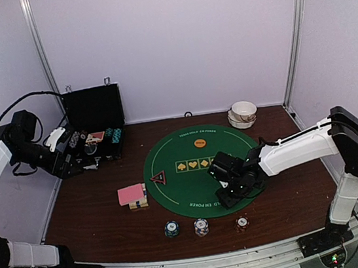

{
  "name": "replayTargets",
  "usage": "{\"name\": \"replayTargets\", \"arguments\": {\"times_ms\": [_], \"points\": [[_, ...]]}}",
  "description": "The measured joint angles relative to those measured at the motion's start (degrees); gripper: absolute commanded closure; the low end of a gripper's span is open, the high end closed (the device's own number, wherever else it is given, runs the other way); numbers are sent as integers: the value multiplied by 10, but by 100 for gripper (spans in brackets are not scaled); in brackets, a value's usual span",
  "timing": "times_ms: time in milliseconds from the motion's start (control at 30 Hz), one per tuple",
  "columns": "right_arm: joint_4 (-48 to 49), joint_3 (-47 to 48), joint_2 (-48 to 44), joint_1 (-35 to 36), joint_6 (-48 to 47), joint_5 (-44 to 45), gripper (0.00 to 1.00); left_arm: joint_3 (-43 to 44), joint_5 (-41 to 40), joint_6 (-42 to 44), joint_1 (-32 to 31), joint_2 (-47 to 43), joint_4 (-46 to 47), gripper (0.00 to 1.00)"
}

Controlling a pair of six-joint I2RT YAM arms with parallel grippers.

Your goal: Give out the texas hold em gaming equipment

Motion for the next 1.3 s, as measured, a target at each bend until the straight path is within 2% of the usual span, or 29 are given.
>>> {"name": "replayTargets", "arguments": {"times_ms": [233, 267, 367, 533, 767, 1033, 1300], "points": [[-10, -13, -13, -21, -1, 10, 49, 0, 2, 0, 0, -1, 0, 3], [-10, -13, -13, -21, -1, 11, 47, 1, 2, 0, 0, -1, 0, 3], [-12, -13, -13, -21, -6, 14, 31, 1, 2, 0, 0, -1, 0, 3], [-30, -12, -21, -26, -13, 22, 16, 3, 2, 0, 0, -1, -2, 2], [-100, 2, -90, -14, -15, 18, 12, 10, 2, 3, 0, -1, -10, 2], [-170, -5, -184, 60, 9, -14, 14, 11, 2, 9, 0, -1, -16, 2], [-194, -25, -181, 107, 31, -50, 16, 21, 2, 11, 0, -1, -24, 2]]}}
